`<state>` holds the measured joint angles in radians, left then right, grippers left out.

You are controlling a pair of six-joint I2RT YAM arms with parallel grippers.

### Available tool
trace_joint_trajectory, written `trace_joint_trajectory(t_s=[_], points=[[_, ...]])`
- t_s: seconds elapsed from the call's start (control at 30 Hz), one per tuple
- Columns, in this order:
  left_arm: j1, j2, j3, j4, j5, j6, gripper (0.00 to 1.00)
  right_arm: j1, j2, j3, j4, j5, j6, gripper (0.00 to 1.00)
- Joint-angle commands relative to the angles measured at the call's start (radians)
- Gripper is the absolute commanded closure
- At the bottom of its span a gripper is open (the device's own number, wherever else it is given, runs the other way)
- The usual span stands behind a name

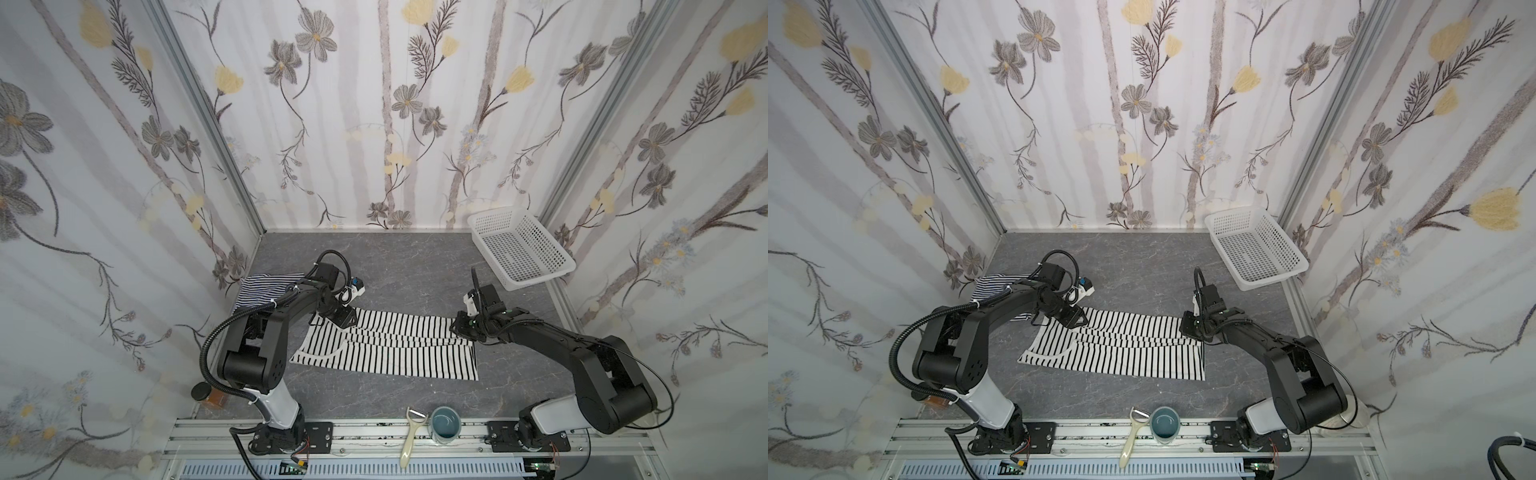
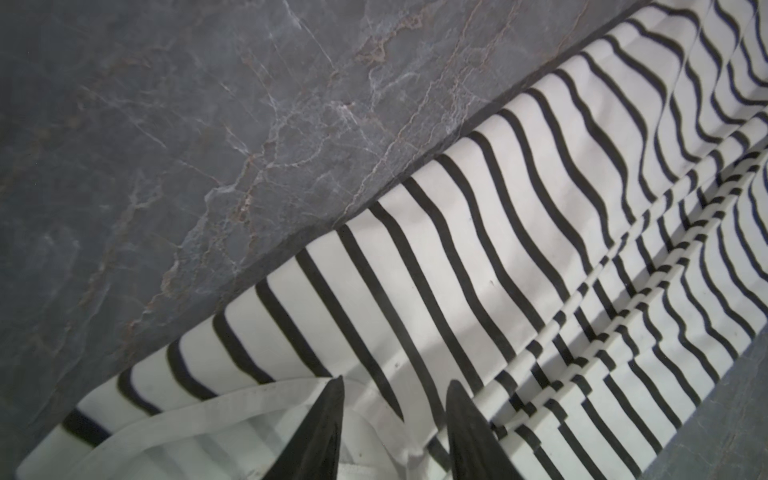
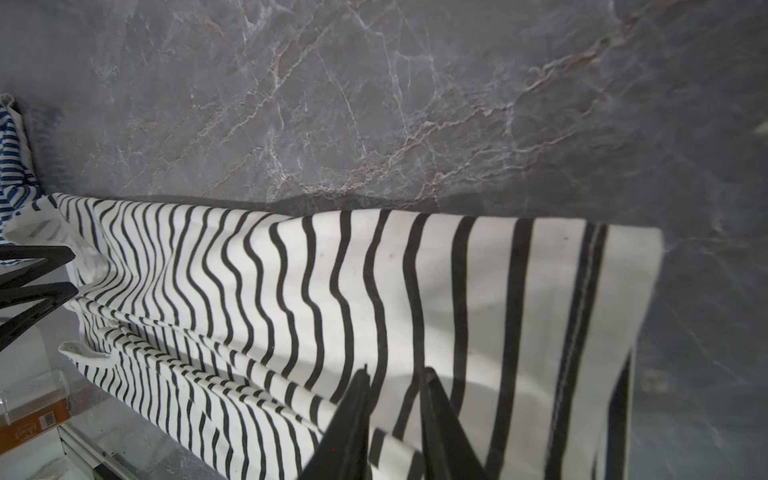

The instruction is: Fold and stack the tank tops

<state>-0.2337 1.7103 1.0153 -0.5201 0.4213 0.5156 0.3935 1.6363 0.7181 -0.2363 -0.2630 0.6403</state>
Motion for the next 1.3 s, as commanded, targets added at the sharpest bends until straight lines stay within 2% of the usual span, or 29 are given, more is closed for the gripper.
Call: trace_joint_trajectory(t_s=[0.0, 0.2, 0.37, 0.57, 0.73, 1.0, 1.13, 1.27], points=[[-0.014, 0.007, -0.033, -0.009, -0.025, 0.021, 0.59, 0.007, 0.023, -0.011, 0.041, 0.008, 0.031, 0.76], [-0.027, -0.019, -0.121, -0.018, -0.103, 0.090, 0.63, 0.007, 0.021, -0.043, 0.030, 0.045, 0.039, 0.76], [-0.030, 0.045, -0.056, -0.015, -0.148, 0.064, 0.60, 0.006, 0.045, -0.039, 0.027, 0.071, 0.062, 0.76], [-0.064, 0.236, 0.199, -0.016, -0.207, 0.028, 0.58, -0.015, 0.014, -0.053, 0.013, 0.150, 0.110, 0.77], [-0.125, 0.445, 0.511, -0.033, -0.270, 0.036, 0.57, -0.011, -0.025, -0.075, 0.011, 0.175, 0.134, 0.76], [-0.162, 0.772, 1.034, -0.121, -0.315, -0.014, 0.57, 0.136, 0.006, -0.097, 0.016, 0.228, 0.149, 0.75], [-0.166, 0.800, 1.150, -0.127, -0.312, -0.063, 0.56, 0.240, 0.034, -0.091, 0.039, 0.205, 0.186, 0.76], [-0.165, 0.743, 1.145, -0.126, -0.302, -0.091, 0.55, 0.360, 0.076, -0.022, 0.034, 0.167, 0.192, 0.76]])
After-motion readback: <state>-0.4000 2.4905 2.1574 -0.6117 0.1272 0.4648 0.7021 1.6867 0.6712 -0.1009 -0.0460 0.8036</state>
